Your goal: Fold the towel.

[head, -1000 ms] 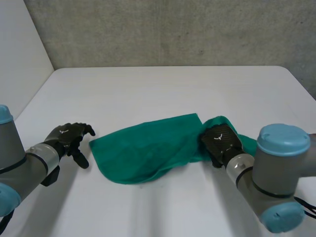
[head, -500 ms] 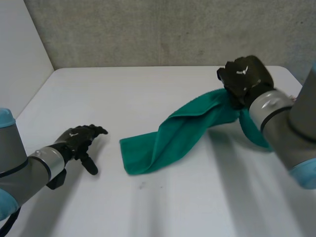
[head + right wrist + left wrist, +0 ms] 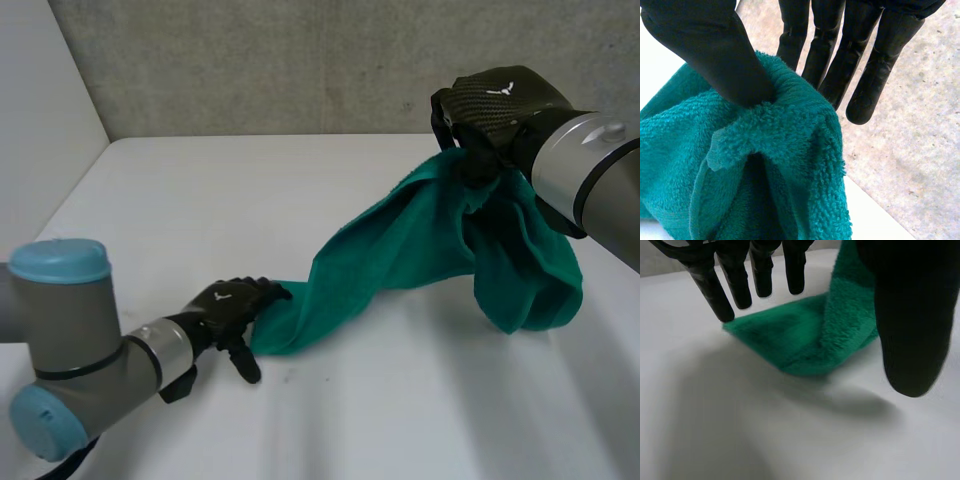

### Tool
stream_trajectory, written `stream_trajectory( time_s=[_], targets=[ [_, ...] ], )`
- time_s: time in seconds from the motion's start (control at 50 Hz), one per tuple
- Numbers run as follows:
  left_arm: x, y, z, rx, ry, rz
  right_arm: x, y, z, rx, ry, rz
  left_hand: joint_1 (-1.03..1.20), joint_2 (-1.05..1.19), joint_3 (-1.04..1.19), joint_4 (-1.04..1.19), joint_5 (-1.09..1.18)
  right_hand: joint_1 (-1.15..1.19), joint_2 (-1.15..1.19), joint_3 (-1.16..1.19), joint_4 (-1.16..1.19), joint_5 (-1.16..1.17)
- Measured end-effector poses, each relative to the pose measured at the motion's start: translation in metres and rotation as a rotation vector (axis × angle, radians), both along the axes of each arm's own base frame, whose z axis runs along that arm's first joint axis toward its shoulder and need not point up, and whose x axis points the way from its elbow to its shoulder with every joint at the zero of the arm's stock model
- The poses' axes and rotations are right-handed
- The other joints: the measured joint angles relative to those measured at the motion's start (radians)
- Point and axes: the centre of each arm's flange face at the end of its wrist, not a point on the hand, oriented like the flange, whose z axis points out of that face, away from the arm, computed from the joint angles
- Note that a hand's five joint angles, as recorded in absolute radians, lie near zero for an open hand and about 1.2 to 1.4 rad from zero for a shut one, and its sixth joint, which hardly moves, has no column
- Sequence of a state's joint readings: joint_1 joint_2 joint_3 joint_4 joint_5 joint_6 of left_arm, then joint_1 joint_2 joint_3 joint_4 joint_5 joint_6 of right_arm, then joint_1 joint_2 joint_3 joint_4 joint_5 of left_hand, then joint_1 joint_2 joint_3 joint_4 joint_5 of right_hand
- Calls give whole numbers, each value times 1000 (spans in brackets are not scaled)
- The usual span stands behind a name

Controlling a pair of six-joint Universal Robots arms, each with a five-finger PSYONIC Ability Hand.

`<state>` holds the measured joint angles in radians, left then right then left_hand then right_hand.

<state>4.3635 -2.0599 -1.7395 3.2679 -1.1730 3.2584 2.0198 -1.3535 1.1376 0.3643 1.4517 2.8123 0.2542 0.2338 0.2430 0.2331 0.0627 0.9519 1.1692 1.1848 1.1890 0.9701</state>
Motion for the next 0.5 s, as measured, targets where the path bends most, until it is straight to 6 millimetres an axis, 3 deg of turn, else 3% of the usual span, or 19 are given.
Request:
stream_trajectory(
  time_s=[0.06, 0.1, 0.16, 0.18, 0.28, 0.4, 0.5],
  targets=[
    [-7, -1, -4, -1, -5, -10, -2, 1, 2, -9, -26, -6, 236, 236, 209, 221, 218, 0, 0, 0, 0, 0],
    [-10, -3, -5, -7, -6, -5, -3, 2, 3, -15, -35, -8, 544, 504, 491, 484, 476, 0, 0, 0, 0, 0],
    [-13, -9, -5, -25, -3, 17, -4, 3, 4, -21, -45, -10, 544, 504, 491, 484, 476, 0, 0, 0, 0, 0],
    [-13, -18, 0, -58, 5, 65, -5, 4, 3, -28, -51, -11, 901, 947, 931, 948, 888, 0, 0, 0, 0, 0],
    [-5, -40, 25, -170, 42, 212, -6, 5, -4, -17, -30, -7, 901, 956, 942, 957, 888, 0, 0, 0, 0, 0],
    [13, -54, 62, -286, 75, 337, -9, 16, -42, 75, 177, 60, 901, 957, 942, 957, 888, 0, 0, 0, 0, 6],
    [20, -52, 65, -293, 67, 338, -15, 17, -71, 181, 312, 101, 901, 958, 944, 957, 888, -25, -65, -68, -72, -36]
  ],
)
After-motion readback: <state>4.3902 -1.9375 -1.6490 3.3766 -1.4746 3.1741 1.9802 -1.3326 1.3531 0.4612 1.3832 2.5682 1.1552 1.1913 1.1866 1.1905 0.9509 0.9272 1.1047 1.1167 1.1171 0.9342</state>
